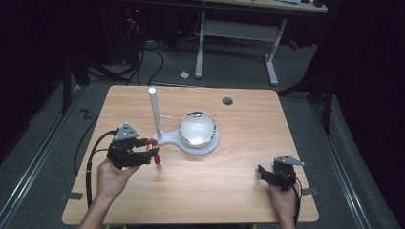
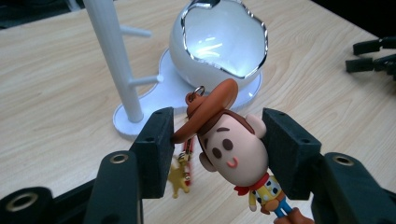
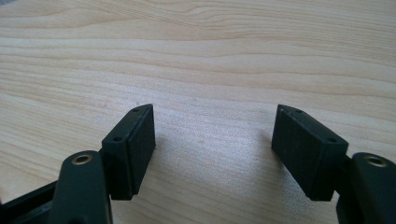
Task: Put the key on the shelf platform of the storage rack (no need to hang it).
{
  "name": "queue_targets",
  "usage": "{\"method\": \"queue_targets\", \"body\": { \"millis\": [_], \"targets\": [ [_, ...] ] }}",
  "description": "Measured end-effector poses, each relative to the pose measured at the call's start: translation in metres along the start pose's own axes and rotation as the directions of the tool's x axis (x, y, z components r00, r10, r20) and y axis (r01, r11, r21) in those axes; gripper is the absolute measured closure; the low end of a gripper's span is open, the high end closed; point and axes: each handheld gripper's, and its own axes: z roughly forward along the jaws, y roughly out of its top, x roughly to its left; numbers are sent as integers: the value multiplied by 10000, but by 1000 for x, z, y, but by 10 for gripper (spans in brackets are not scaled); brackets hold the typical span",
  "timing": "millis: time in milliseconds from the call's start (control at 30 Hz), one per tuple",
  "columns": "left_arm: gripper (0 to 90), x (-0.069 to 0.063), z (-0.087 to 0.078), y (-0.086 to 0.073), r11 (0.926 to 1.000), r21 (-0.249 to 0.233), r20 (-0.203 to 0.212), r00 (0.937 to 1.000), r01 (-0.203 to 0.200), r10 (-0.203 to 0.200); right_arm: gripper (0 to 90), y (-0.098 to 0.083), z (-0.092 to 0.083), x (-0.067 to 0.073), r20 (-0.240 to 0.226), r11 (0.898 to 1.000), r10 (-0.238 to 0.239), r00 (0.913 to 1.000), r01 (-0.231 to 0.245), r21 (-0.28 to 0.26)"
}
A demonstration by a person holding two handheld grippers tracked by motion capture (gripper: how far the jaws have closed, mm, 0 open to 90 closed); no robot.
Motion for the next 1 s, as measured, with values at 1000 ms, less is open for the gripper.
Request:
{"method": "queue_targets", "body": {
  "millis": [1000],
  "targets": [
    [462,-8,9,101,9954,-762,973,9931,-585,658,306,0,0,0,4,10000,-57,10000,57,10]
  ]
}}
